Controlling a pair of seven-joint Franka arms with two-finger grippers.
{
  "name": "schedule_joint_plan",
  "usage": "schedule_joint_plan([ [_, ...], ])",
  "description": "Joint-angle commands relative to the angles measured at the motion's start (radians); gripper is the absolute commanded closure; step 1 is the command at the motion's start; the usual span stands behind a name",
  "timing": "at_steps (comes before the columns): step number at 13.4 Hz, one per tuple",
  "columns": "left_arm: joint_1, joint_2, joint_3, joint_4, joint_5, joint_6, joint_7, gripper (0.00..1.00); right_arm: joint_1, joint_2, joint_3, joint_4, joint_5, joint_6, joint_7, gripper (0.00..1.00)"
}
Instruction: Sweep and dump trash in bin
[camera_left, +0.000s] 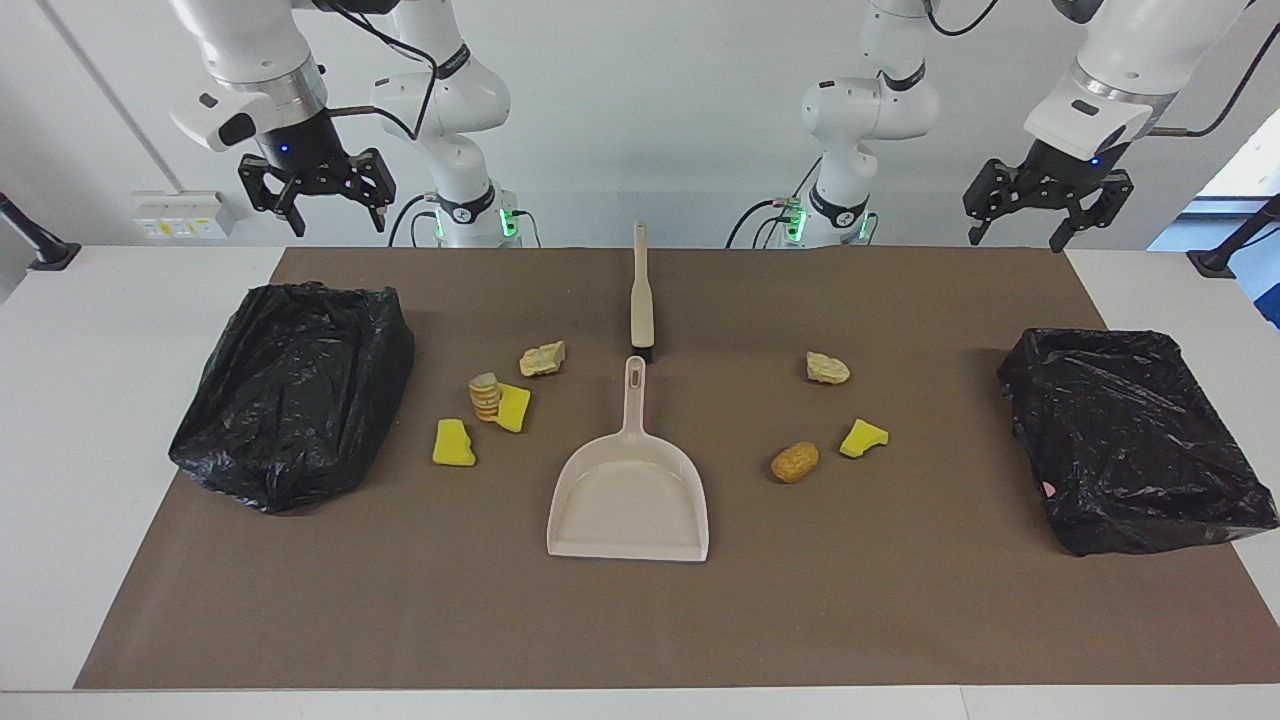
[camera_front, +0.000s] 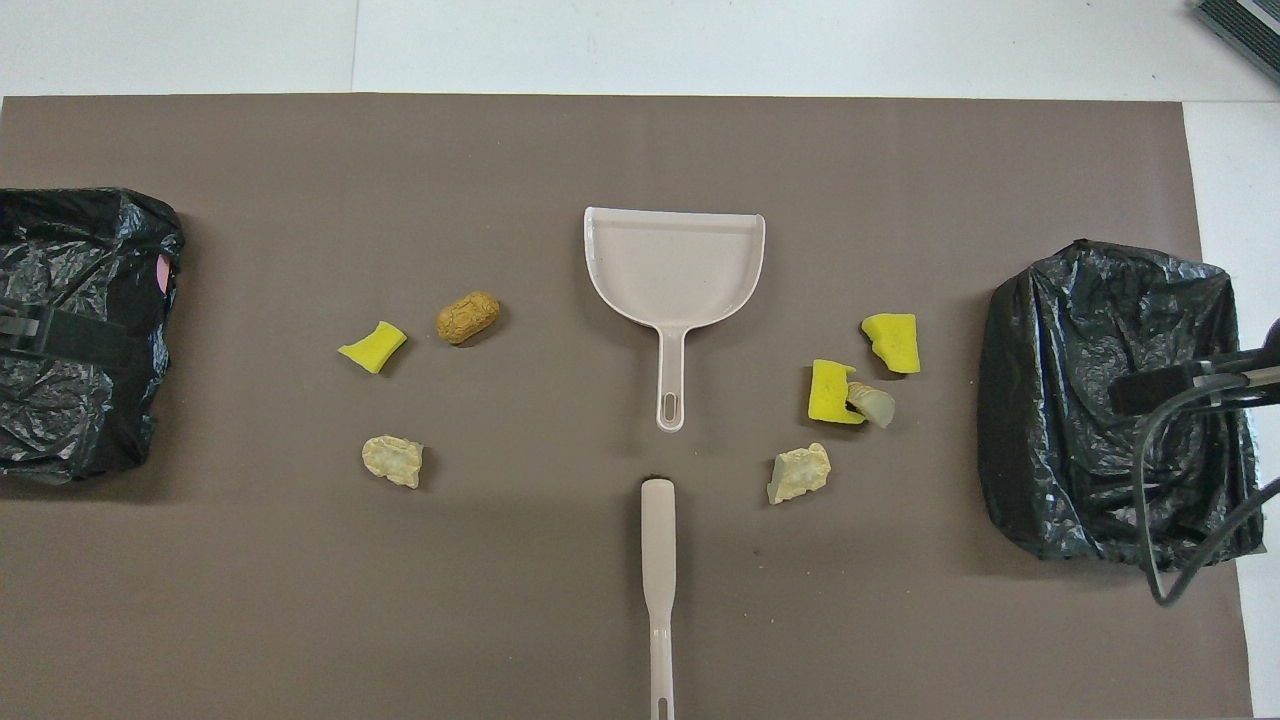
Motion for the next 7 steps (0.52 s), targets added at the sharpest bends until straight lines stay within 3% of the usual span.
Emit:
schedule_joint_plan([
  [1, 0.018, -0.029, -0.011, -0.039, -0.003, -0.001, 0.013, 0.00, -0.018, -0.016, -0.004, -0.004, 0.008, -0.022, -0.030, 0.00],
  [7, 0.016, -0.027, -0.013, -0.033, -0.001, 0.002, 0.004, 0.00, -0.033, -0.016, -0.001, -0.006, 0.023, -0.021, -0.036, 0.00],
])
